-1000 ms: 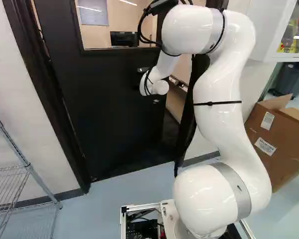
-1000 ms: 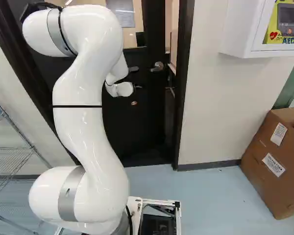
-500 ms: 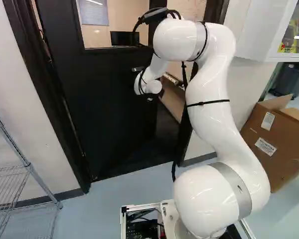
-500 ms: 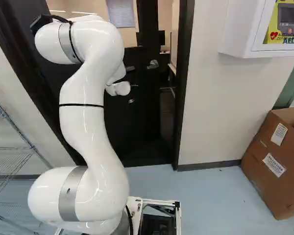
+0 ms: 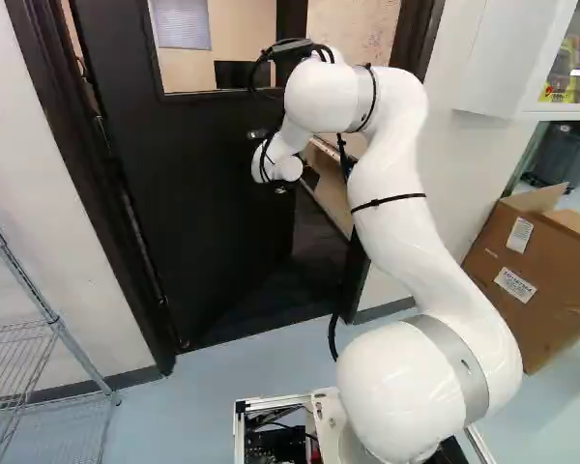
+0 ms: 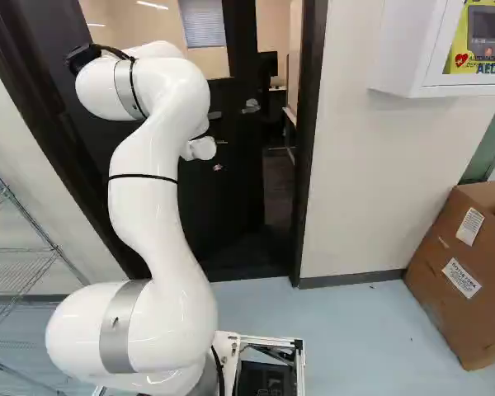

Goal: Open the door and move inside

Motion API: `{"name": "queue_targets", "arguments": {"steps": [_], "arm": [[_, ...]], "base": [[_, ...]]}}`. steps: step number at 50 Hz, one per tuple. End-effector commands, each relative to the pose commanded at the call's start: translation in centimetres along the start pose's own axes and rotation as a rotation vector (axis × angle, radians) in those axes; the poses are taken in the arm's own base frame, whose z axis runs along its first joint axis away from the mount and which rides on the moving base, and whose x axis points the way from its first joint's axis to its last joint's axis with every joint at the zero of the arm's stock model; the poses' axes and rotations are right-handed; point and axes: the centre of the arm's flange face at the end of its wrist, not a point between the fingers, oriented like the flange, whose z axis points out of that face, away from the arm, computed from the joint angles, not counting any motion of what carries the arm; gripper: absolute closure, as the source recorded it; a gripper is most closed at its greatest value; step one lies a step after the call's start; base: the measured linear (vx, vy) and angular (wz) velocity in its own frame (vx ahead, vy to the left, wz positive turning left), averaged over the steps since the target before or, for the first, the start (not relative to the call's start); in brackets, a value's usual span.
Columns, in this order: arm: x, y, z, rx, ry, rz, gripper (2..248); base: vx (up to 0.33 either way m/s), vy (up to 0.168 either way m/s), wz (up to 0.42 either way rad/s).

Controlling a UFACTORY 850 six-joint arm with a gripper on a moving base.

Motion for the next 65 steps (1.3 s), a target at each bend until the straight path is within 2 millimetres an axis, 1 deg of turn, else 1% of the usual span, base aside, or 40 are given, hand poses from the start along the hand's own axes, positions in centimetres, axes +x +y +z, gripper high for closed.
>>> {"name": "queue_targets", "arguments": {"steps": [5, 12, 41, 65], "arm": [[0.0, 0.0, -0.6, 0.0, -0.006, 0.001, 3], [-0.1, 0.1, -1.9, -0.002, -0.018, 0.003, 3], [-0.6, 0.7, -8.1, -0.017, -0.071, 0.015, 3], [-1.2, 1.5, -13.3, -0.064, -0.108, 0.059, 3]], "base": [[0.0, 0.0, 0.0], [0.0, 0.0, 0.0], [0.0, 0.0, 0.0], [0.0, 0.0, 0.0]]}}
